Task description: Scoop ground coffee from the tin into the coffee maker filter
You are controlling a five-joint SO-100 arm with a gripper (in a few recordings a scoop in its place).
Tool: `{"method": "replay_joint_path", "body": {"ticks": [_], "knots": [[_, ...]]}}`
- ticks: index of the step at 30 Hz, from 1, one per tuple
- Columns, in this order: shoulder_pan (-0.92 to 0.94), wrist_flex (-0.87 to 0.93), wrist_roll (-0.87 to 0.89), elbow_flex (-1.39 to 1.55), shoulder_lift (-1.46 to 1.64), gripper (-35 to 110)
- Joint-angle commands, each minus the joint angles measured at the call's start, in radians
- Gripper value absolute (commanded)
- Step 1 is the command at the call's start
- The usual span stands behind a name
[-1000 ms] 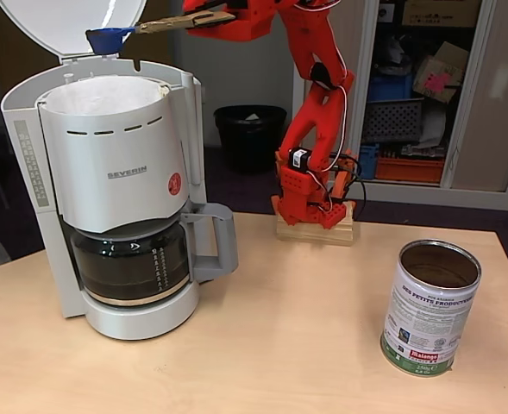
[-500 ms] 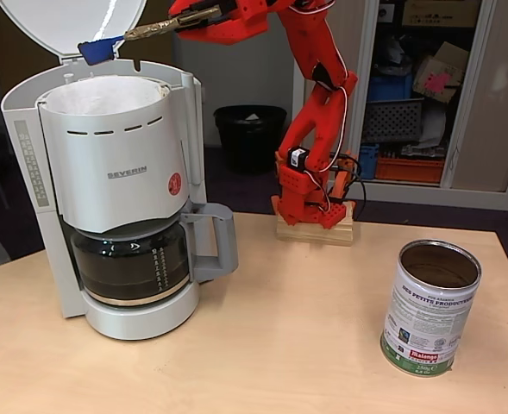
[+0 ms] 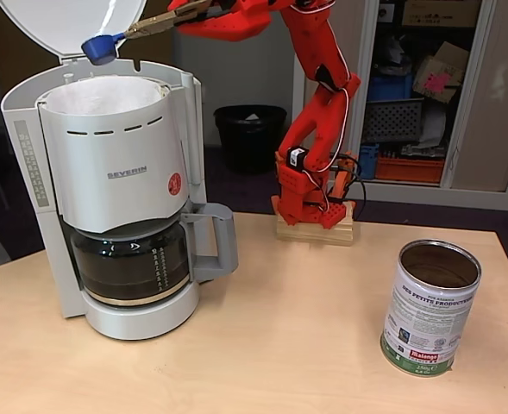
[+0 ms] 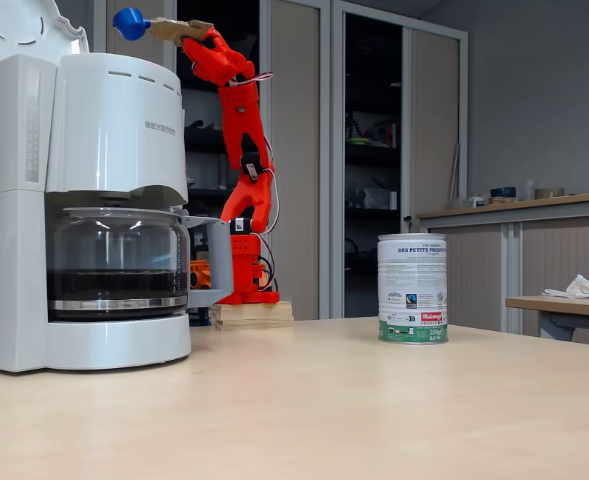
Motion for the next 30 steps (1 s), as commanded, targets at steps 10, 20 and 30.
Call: {"method": "replay_joint_path", "body": {"ticks": [10, 20, 30], "knots": [[0.031, -0.029, 0.301, 0.121, 0.097, 0], [0.026, -0.015, 0.512, 0.143, 0.147, 0], [0.052, -0.061, 0.657, 0.255, 0.230, 0]]}}
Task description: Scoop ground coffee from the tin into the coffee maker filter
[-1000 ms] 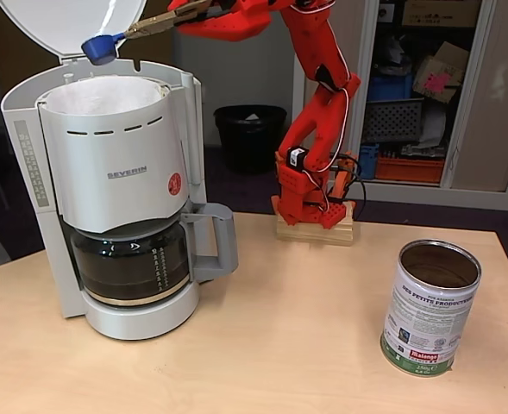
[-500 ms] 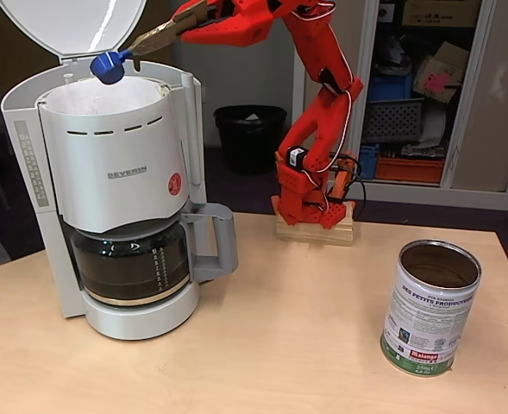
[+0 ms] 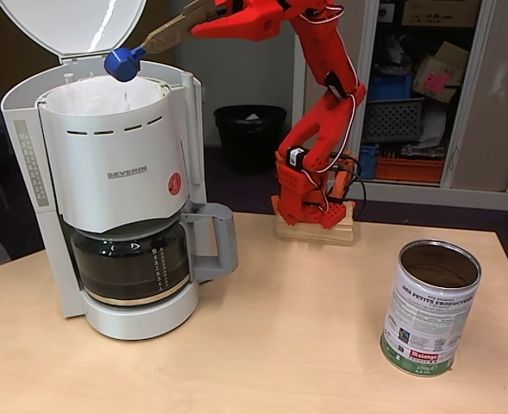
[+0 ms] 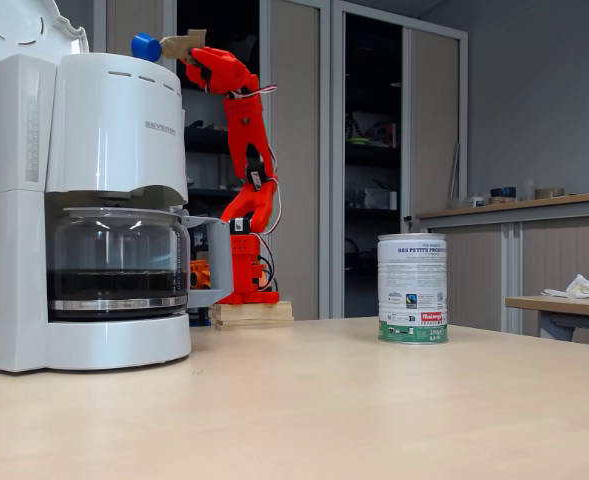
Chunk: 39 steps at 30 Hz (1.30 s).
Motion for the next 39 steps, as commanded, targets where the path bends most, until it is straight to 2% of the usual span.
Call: {"method": "replay_joint_path", "body": {"ticks": [1, 21, 39], "knots": [[0.014, -0.035, 0.046, 0.044, 0.031, 0], [0.051, -0.190, 0.394, 0.127, 0.063, 0], [0.057, -0.328, 0.730, 0.328, 0.178, 0]]}}
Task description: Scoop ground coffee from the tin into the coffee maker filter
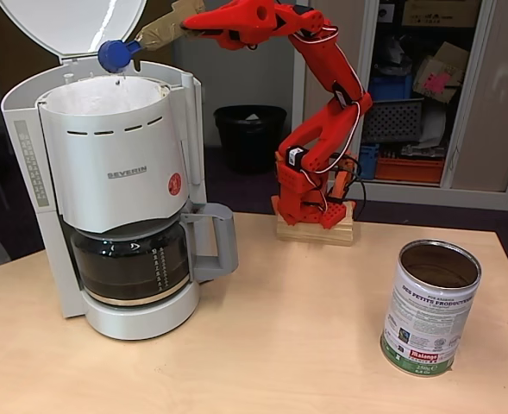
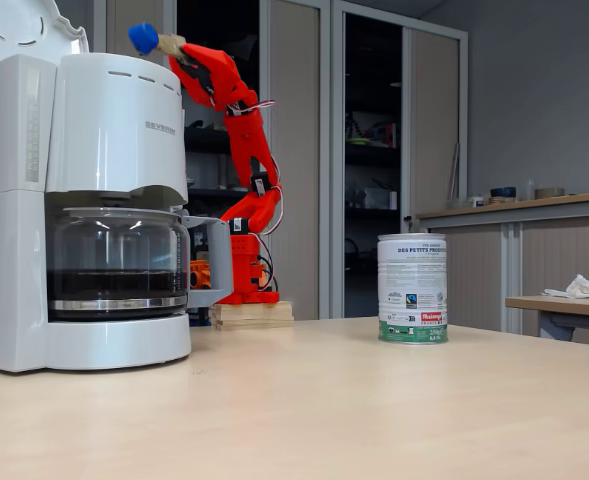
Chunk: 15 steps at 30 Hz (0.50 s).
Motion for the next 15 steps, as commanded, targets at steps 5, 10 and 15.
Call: {"method": "replay_joint_path", "body": {"ticks": [5, 10, 15], "knots": [[0.034, -0.086, 0.103, 0.074, 0.048, 0], [0.041, -0.132, 0.175, 0.144, 0.098, 0], [0.071, -0.229, 0.245, 0.253, 0.149, 0]]}}
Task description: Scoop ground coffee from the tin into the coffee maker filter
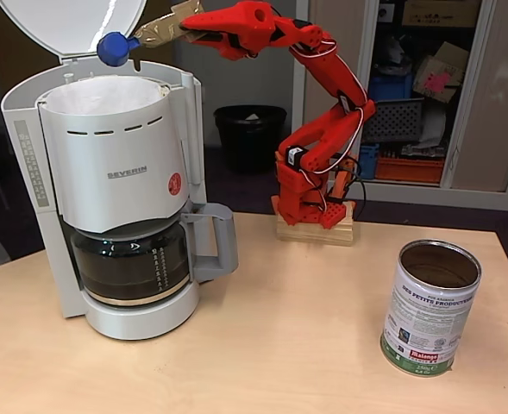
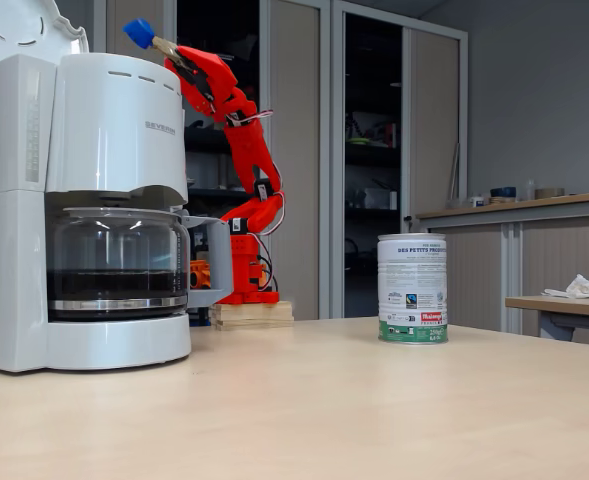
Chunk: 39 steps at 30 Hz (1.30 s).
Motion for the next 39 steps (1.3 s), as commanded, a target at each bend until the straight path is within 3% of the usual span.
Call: {"method": "replay_joint_path", "body": {"ticks": [1, 12, 19, 27, 39], "knots": [[0.041, -0.071, 0.058, 0.071, 0.048, 0], [0.107, -0.218, 0.224, 0.147, 0.087, 0], [0.120, -0.233, 0.212, 0.164, 0.109, 0], [0.063, -0.206, -0.032, 0.104, 0.077, 0], [-0.071, -0.080, -0.709, -0.089, 0.038, 0]]}}
